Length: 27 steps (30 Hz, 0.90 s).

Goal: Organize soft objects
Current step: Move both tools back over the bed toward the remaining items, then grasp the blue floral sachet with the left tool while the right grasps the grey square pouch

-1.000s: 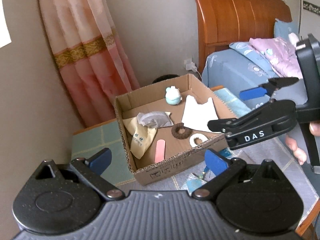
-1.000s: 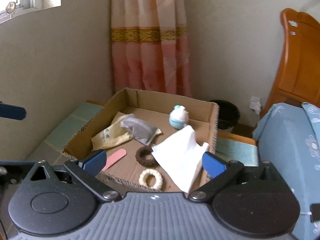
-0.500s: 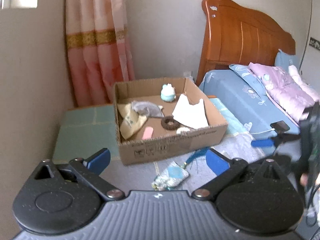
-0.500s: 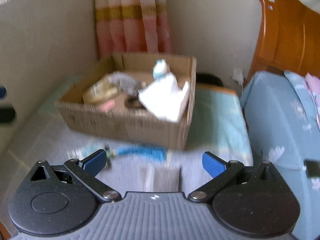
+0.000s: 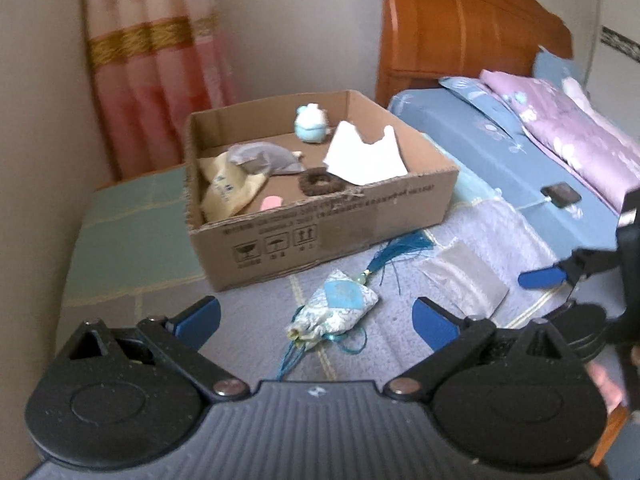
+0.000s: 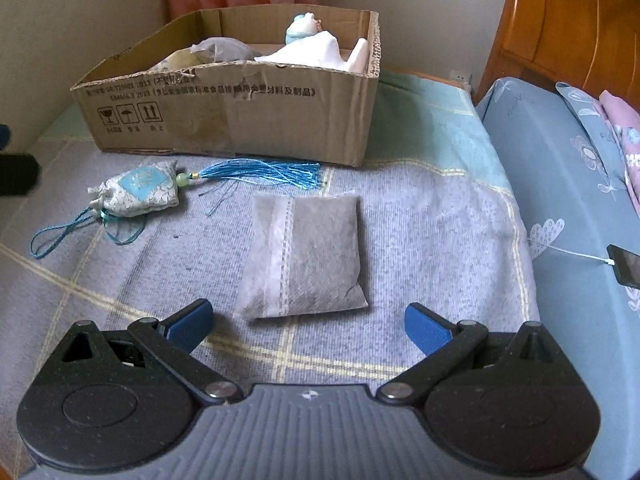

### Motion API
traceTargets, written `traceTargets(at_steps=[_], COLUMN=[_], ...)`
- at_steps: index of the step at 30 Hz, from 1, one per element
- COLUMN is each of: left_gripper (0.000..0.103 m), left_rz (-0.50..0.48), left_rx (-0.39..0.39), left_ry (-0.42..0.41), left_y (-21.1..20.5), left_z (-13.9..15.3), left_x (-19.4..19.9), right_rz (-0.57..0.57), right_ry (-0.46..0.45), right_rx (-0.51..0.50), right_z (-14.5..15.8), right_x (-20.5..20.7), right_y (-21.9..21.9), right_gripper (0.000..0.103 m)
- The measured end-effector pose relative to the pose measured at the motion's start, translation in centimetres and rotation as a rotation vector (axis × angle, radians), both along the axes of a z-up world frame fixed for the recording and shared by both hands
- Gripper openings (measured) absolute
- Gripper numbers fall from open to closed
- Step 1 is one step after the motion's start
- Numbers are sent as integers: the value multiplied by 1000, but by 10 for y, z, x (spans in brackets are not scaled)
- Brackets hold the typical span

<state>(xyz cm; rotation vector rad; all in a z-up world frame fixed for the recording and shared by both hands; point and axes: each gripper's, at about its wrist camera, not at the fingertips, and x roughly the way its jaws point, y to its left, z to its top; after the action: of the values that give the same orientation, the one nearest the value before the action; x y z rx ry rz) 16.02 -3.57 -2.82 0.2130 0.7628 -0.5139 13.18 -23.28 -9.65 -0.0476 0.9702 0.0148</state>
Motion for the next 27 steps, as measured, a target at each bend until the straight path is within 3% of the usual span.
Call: traceTargets(at_steps=[6,13,21,27], left_gripper=[101,100,87,86], left_rz=[-109,-159,-241,-330], left_rx=[55,117,103,86], left_ry=[70,116,139,186], left_y=[-21,-32,-37,-42], left_z=[-28,-57,-55,-50], left_x=[15,38,49,36], right_rz=[13,43,71,78], right_ry=[-13,-21,-22,-34], right_rx=[3,4,5,7], right_z=[0,1,0,0], right_x=[1,-2,-1,-3], right_y=[-1,-3,-5,-5], right_gripper=[103,103,103,103])
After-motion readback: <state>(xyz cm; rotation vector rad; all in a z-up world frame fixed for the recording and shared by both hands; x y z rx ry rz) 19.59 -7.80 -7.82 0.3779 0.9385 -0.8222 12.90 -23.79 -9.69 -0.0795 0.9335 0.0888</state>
